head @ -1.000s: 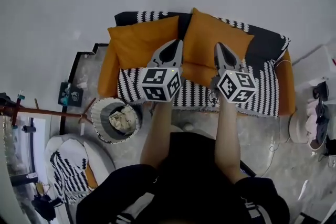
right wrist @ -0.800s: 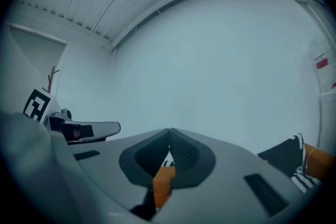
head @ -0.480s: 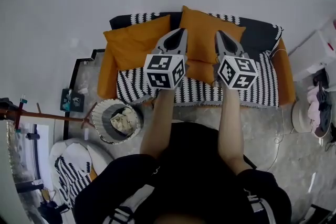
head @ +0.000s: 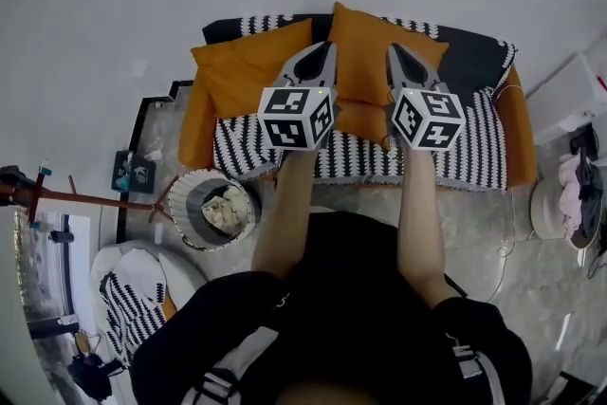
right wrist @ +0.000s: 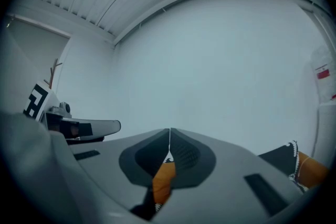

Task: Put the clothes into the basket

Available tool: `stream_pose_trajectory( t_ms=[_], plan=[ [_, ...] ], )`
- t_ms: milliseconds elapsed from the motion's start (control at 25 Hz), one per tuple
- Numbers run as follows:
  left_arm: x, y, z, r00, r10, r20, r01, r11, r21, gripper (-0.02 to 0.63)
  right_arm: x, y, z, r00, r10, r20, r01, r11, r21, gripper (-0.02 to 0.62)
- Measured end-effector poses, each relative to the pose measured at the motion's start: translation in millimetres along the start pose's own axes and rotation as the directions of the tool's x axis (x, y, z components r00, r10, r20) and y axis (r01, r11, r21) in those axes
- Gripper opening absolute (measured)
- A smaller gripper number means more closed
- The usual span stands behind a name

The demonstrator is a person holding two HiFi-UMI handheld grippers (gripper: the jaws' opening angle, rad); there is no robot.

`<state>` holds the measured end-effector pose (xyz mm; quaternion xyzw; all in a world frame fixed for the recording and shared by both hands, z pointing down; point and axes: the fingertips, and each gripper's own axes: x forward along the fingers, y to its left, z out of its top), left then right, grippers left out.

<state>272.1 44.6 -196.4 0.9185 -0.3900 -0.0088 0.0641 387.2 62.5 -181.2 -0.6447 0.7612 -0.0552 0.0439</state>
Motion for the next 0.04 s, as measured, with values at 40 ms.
stream_pose_trajectory(
  t_ms=[40],
  plan=[
    [0.4, -0.5, -0.1, 1.0, 0.001, 0.0, -0.001, 1.0, -0.001, 0.009, 0.6, -0.3, 0.0, 1.0, 0.002, -0.003, -0.002, 1.0, -0.004, 0.012]
  ],
)
